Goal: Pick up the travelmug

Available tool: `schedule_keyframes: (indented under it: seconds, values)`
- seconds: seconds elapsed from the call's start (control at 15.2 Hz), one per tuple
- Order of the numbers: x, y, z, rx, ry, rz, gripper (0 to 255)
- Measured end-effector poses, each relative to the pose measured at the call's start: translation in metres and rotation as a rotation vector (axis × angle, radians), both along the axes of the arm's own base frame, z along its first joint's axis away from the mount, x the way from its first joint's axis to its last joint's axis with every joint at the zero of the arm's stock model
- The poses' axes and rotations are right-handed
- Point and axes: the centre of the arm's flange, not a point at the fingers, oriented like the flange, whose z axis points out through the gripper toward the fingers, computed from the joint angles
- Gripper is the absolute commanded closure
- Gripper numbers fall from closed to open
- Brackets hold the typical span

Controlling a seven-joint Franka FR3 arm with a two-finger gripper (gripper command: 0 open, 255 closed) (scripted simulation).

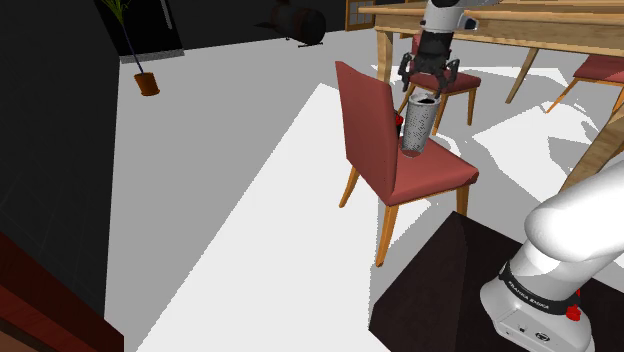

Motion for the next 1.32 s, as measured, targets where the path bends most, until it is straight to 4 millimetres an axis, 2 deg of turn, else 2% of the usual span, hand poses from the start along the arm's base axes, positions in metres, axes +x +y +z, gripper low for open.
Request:
schedule_keyframes:
  seconds: [0.33, 0.4, 1.06, 1.32]
  values:
    - [-0.001, -0.001, -0.025, 0.0, 0.0, -0.008, 0]
    - [-0.001, -0.001, -0.027, 0.0, 0.0, -0.008, 255]
    - [0.0, -0.001, -0.028, -0.001, -0.003, -0.008, 255]
    - [0.0, 0.0, -0.013, 0.0, 0.0, -0.008, 255]
